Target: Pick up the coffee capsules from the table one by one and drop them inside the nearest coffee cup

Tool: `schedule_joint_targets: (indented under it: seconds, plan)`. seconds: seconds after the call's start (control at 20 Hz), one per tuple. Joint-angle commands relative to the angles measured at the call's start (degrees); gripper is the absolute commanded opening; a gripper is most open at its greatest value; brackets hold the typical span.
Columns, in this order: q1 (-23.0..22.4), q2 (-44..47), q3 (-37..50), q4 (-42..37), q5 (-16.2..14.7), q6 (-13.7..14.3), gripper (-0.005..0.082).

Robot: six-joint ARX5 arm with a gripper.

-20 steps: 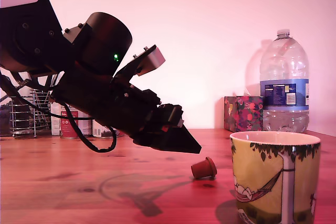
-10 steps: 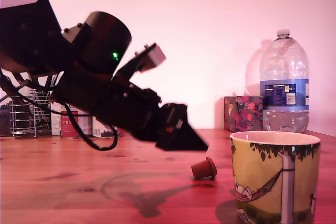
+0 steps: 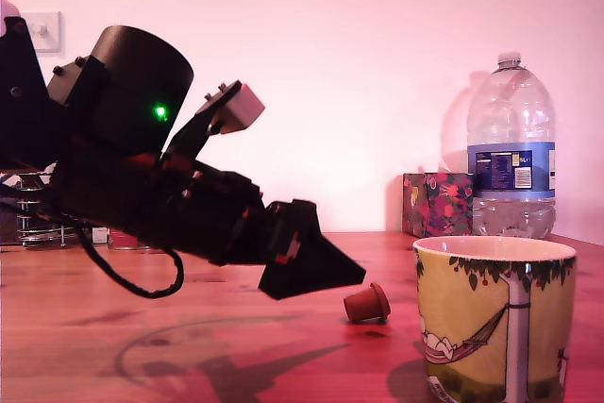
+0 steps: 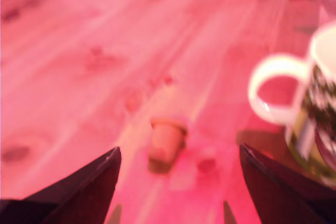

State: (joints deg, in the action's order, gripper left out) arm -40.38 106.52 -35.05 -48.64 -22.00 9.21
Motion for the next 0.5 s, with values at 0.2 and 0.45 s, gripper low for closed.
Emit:
schedule_joint_targets:
  seconds: [0.2, 0.45]
  plan:
    - [-0.5, 5.3, -3.4, -0.4, -0.2, -0.2, 0.066]
    - [-1.0, 7.1, -7.3, 5.0, -0.7, -0.2, 0.0659]
